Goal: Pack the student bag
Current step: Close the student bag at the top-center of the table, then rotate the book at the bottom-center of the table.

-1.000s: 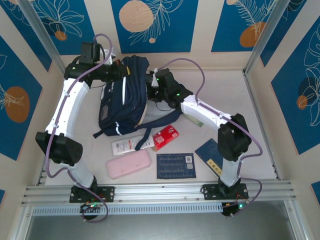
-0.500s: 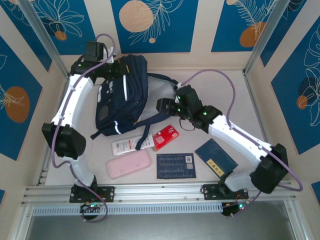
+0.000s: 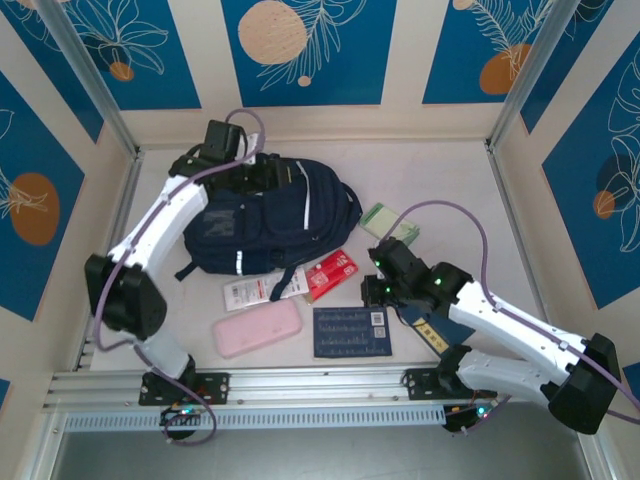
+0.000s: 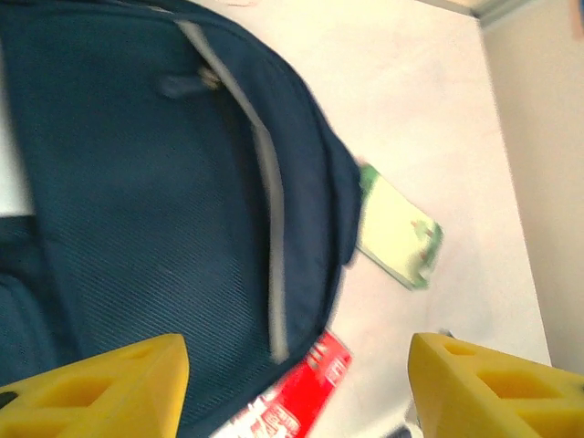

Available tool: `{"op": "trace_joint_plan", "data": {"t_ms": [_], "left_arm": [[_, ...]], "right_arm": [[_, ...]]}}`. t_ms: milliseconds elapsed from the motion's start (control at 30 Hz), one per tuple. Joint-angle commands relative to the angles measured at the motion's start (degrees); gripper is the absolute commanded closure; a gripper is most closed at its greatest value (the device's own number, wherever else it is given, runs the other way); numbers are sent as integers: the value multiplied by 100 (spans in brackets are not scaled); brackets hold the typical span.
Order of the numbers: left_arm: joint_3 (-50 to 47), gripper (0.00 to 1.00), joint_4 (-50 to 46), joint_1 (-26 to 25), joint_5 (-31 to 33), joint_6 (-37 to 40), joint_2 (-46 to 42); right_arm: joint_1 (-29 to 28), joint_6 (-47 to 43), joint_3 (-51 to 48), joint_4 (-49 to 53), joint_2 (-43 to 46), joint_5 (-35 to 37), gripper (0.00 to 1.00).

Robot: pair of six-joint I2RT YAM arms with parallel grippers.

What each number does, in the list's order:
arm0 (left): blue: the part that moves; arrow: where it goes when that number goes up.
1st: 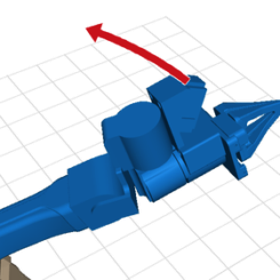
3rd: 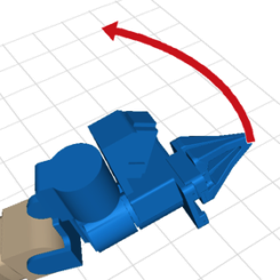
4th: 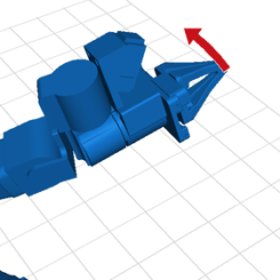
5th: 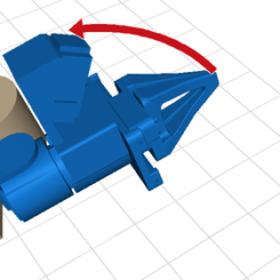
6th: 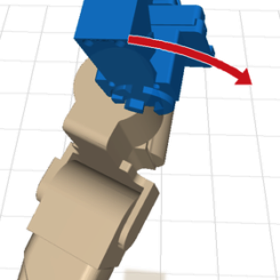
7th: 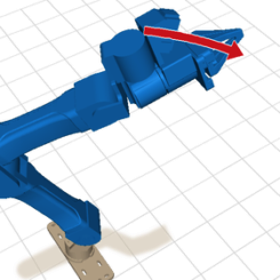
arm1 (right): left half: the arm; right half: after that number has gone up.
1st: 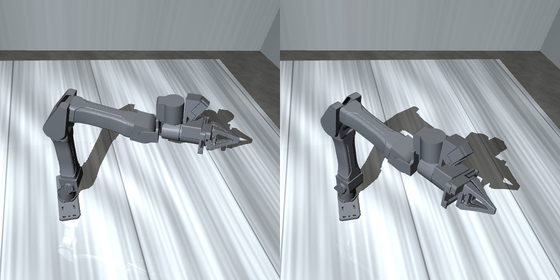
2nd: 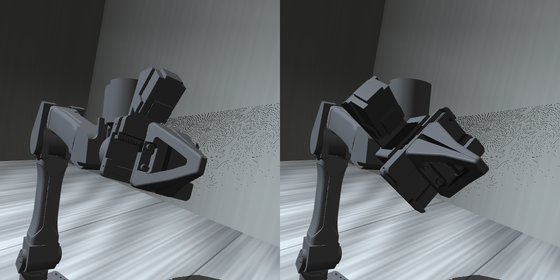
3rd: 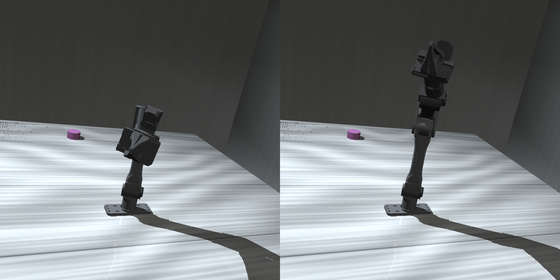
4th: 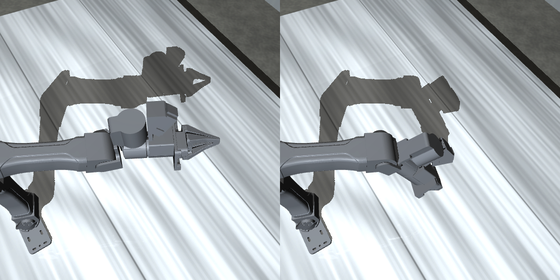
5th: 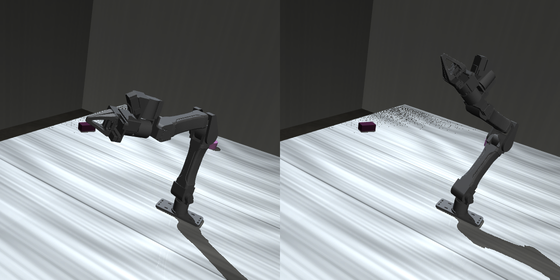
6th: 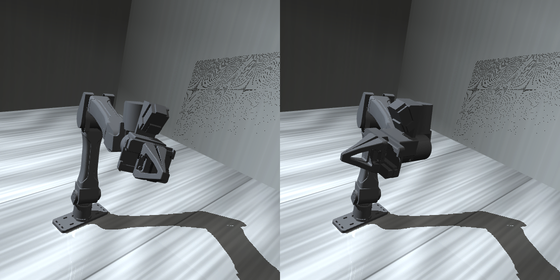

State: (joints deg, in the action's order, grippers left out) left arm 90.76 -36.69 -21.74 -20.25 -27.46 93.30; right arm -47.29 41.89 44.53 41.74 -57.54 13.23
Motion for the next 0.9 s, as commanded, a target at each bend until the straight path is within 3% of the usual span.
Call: {"op": "trace_joint_plan", "data": {"t_ms": [0,200,400,633,867], "left_arm": [[-737,36,376,-595,226,119,-785],[-2249,36,417,-1776,245,276,-1216],[-3088,39,967,-2459,451,80,-1131],[-3084,43,1203,-2862,534,131,-423],[-3051,44,1221,-2880,510,211,-66]], "right_arm": [[-252,641,-301,607,-78,-248,100],[-1043,1271,-612,767,-667,-660,100],[-1360,1361,-926,497,-1188,-942,100],[-896,1503,-1278,-250,-1657,-854,100],[-7,1676,-1174,-552,-1866,114,91]]}}
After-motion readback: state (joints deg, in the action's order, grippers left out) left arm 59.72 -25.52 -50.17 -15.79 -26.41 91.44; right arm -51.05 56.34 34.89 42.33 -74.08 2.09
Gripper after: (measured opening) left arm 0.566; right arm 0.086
